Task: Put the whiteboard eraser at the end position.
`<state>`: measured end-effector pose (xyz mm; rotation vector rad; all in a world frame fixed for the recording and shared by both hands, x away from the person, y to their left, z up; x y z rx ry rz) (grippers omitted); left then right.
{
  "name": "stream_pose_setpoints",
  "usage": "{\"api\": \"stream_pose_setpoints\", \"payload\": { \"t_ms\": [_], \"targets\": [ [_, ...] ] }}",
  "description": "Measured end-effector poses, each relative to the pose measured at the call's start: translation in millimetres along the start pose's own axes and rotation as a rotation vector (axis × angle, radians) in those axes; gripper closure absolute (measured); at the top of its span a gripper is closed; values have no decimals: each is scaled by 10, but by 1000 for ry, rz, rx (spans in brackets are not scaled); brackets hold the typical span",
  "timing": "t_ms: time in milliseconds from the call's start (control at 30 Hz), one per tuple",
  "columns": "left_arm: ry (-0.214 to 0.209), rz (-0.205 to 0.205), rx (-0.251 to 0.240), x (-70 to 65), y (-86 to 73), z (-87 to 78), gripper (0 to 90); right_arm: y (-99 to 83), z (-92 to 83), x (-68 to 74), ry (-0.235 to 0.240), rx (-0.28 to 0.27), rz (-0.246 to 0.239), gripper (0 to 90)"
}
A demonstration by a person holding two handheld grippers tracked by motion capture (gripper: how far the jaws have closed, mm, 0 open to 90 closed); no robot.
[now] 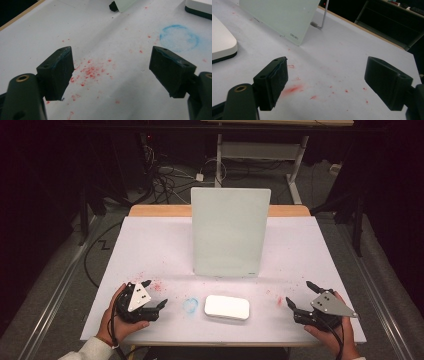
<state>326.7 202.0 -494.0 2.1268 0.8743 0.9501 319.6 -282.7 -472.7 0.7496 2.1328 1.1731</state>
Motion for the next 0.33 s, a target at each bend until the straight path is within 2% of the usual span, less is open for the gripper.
{"api": "stream_pose_setpoints", "payload": {
  "t_ms": [333],
  "targets": [
    [0, 1, 13, 5, 9, 51, 191, -14, 6, -6, -1, 5, 1, 198]
  ]
}}
Point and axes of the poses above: each handheld gripper's, and its own axes: z roughly forward along the jaws, y roughly out of its top, x roughly to its left, the point moved 4 cm from there along z, roughly forward along the jaws, and after that the axes turned 12 degrees about y, right-handed, at the moved point
